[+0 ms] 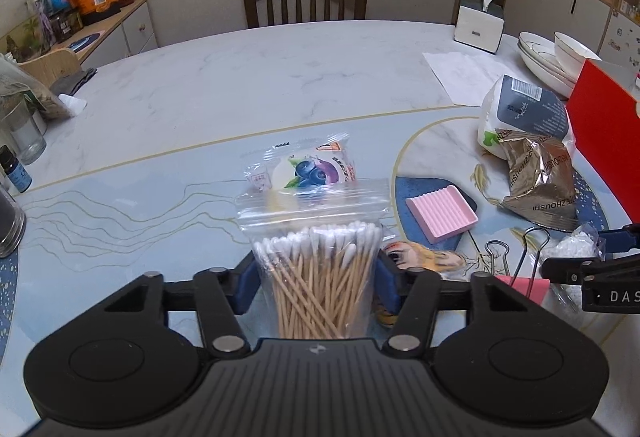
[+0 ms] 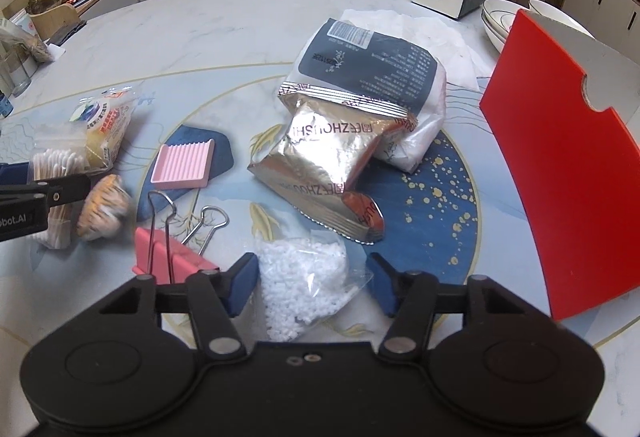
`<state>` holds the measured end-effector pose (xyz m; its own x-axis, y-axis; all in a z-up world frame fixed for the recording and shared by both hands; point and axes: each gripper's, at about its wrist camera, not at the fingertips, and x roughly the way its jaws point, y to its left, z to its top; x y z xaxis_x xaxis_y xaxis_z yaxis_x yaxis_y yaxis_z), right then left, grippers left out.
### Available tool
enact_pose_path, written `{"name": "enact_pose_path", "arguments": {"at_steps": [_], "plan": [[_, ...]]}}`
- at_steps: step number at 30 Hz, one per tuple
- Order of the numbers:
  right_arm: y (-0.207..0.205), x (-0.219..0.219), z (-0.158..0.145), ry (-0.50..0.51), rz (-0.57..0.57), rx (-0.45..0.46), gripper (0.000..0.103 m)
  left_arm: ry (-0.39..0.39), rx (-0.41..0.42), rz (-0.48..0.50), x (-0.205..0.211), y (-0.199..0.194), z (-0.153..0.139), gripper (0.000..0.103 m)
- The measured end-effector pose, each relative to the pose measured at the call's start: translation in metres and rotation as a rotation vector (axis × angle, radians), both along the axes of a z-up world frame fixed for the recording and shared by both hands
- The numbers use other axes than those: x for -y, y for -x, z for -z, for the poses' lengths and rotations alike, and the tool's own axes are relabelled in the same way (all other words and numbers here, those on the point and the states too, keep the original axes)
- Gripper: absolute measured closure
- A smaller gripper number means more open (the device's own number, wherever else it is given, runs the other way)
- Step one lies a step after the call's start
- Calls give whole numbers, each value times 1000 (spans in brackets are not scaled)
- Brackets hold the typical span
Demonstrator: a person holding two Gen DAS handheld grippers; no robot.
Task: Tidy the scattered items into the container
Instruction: 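Grasp the cotton swab bag with the left tool while the right tool grasps the bead bag, then carry the cotton swab bag and bead bag into the red box with both tools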
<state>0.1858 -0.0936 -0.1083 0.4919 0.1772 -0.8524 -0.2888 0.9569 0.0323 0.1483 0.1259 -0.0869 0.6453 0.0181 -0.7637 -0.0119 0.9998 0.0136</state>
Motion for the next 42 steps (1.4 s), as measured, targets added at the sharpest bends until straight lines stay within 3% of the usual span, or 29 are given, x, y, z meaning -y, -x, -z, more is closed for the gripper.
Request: {"name": "enact_pose_path", "arguments": {"at_steps": [6,11,27,42], "plan": [[4,8,-2,-12,10,1,58,-4,2,3,0,5,-3,62],[9,17,-7,-24,14,6,62,8,11,-9,-1,10,-10,64],[38,53,-52,-102,-5,27,62,67,26,-3,13,47,-48,64],[44,108,-106,-160,-48,98,63,75,61,51,77,64,-91,64]]}}
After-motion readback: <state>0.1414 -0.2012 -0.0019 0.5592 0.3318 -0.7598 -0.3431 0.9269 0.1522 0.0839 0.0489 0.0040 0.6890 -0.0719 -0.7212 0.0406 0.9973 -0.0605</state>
